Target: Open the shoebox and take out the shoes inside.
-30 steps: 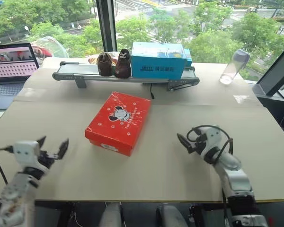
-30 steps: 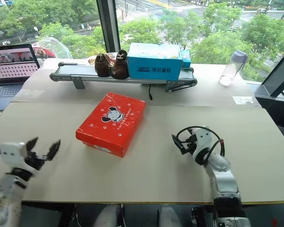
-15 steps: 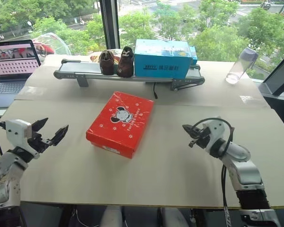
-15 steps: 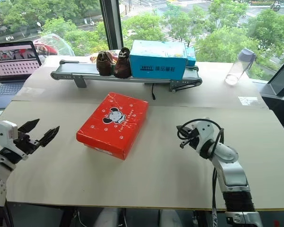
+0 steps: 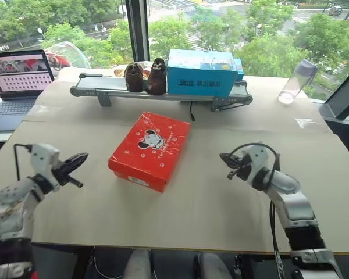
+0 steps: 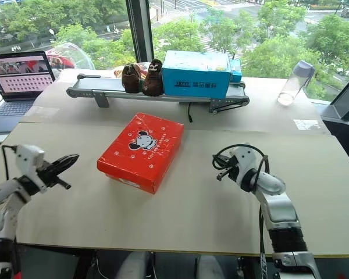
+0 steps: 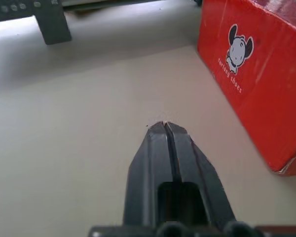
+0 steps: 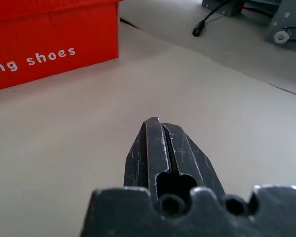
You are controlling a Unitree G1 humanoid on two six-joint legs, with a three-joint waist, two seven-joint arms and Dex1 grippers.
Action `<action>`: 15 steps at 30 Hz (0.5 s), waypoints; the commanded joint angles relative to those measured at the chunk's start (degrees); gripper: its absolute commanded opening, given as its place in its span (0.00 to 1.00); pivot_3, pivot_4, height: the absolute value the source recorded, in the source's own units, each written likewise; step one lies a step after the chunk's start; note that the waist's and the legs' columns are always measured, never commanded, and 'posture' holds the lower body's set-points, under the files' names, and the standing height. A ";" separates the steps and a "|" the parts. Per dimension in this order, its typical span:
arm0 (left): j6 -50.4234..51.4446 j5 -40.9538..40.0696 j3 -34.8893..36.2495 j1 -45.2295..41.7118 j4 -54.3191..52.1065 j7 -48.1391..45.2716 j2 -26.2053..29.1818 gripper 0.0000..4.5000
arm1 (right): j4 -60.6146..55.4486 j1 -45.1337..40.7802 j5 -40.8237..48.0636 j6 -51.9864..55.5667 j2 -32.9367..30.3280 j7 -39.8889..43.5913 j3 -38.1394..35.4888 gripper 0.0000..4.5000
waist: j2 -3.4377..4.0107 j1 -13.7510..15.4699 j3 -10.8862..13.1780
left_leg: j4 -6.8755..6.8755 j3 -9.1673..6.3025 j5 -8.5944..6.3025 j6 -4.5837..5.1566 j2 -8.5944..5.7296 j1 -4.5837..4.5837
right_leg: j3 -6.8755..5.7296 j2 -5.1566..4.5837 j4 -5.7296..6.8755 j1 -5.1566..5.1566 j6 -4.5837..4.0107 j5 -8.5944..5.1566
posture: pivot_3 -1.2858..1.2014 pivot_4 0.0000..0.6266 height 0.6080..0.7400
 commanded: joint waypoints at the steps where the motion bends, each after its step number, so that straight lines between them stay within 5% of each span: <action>1: -4.90 5.28 -6.66 -7.82 7.79 -2.30 -2.15 0.02 | 3.95 -4.30 -3.22 -0.07 1.48 -1.20 3.01 0.00 | 0.00 0.00 0.00 | 0.05 0.00 0.01 0.01 -0.01 0.01 | 0.00 0.00 0.00 0.04 0.01 0.02 | 0.52 0.24 1.00; 9: -17.19 14.41 -16.94 -21.88 25.28 -6.09 -8.75 0.02 | 15.76 -13.69 -7.61 -3.15 7.14 -2.14 7.90 0.00 | -0.04 -0.22 0.03 | 0.49 -0.01 0.07 0.07 -0.06 -0.24 | 0.13 0.08 0.39 -0.05 0.23 -0.01 | 0.52 0.24 1.00; 15: -18.23 14.42 -19.14 -24.24 26.33 -10.19 -12.62 0.02 | 20.12 -17.27 -9.11 -3.37 9.41 -1.30 9.36 0.00 | -0.03 0.05 0.04 | 0.50 -0.03 0.07 0.07 -0.08 -0.24 | 0.13 0.10 0.67 -0.13 0.30 -0.08 | 0.52 0.24 1.00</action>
